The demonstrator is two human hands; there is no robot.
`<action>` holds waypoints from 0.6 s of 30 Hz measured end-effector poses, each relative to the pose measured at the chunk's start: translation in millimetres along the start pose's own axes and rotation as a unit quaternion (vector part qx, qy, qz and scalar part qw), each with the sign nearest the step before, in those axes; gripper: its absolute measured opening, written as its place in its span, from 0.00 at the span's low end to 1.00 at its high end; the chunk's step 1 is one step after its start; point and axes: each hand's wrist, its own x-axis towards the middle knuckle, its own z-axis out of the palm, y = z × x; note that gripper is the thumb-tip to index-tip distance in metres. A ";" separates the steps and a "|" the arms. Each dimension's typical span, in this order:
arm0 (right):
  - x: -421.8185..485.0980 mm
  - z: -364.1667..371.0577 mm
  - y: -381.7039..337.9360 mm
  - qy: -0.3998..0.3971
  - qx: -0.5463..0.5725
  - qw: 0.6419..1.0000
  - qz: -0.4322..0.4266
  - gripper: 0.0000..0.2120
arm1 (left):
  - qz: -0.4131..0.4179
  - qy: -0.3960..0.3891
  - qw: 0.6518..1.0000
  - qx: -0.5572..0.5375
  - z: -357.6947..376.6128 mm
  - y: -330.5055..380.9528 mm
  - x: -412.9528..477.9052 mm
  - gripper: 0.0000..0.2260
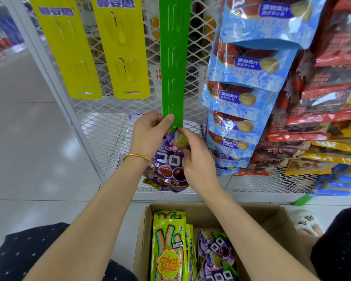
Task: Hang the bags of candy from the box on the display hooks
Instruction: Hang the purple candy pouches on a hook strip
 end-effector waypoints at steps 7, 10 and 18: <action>-10.7 4.2 12.2 -0.029 -0.045 0.998 -0.022 0.29 | 0.000 0.010 1.000 0.000 -1.6 -1.3 -3.2 0.12; -20.8 3.9 19.8 -0.027 -0.048 0.998 -0.040 0.29 | 0.007 0.006 1.000 0.012 -2.8 -3.2 -6.9 0.09; -109.4 -15.6 100.9 -0.035 -0.083 0.995 0.040 0.29 | 0.021 0.038 0.996 0.076 2.0 -32.8 -43.7 0.19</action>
